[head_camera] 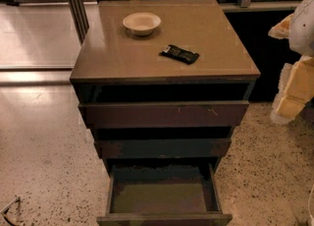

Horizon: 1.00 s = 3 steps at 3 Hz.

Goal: Place rxbar chocolate into bottom drawer

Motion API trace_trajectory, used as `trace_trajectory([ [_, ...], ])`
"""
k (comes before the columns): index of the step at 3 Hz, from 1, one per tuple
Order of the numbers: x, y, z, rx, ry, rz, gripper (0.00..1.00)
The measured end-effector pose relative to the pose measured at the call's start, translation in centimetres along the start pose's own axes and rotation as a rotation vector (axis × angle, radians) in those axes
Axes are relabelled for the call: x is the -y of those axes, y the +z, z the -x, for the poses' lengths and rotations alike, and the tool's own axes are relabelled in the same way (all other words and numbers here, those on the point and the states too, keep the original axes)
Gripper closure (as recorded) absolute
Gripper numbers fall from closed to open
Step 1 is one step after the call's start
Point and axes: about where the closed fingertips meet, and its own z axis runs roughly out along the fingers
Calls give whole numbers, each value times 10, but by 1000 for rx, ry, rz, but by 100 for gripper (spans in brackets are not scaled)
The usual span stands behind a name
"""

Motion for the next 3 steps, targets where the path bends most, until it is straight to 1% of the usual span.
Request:
trace_trajectory([
  [1, 0, 0, 0, 0, 0, 0, 0],
  [2, 5, 0, 1, 19, 15, -10, 0],
  [3, 32, 13, 2, 103, 70, -35, 0],
])
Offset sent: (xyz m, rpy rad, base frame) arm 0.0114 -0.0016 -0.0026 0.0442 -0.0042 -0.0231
